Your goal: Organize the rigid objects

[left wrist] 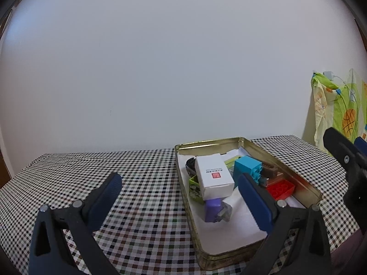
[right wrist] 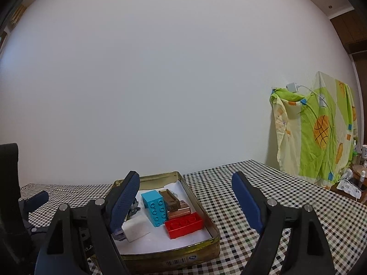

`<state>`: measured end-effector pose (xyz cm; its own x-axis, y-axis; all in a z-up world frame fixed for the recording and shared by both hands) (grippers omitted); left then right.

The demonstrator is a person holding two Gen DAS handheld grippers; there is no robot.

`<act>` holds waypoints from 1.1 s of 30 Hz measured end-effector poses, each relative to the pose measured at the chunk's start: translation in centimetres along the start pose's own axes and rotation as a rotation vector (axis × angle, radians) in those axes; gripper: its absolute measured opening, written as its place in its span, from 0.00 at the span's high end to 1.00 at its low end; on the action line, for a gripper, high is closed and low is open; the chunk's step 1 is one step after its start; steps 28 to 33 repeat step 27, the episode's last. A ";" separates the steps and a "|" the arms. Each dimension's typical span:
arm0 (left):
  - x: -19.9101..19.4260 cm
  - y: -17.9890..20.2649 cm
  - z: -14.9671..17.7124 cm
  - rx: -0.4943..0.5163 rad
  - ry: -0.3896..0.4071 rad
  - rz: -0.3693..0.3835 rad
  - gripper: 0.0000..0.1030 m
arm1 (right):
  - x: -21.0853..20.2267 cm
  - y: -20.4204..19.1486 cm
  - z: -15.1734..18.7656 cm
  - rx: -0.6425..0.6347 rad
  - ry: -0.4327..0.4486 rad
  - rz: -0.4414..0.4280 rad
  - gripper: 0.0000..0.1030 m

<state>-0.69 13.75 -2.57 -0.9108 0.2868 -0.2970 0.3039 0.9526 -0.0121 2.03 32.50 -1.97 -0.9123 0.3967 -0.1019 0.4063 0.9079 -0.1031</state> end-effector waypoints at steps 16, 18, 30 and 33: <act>0.7 -1.1 0.1 -0.049 -0.042 0.011 0.01 | -0.5 -0.3 0.2 -0.009 0.012 -0.007 0.18; 0.5 -1.2 0.2 -0.054 -0.032 0.010 0.01 | -0.5 -0.4 0.1 -0.010 0.012 -0.005 0.18; 0.3 -1.1 0.2 -0.046 -0.025 0.010 0.01 | -0.3 0.1 0.1 0.000 0.004 -0.004 0.18; 0.3 -1.1 0.2 -0.046 -0.025 0.010 0.01 | -0.3 0.1 0.1 0.000 0.004 -0.004 0.18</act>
Point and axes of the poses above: each gripper's, at about its wrist camera, not at the fingertips, and x roughly the way its jaws point, y to its right, z to its underside, the point moved 2 cm from there along x, roughly the way its jaws point, and after that the axes turned 7 degrees about z, right-handed, at the moved point
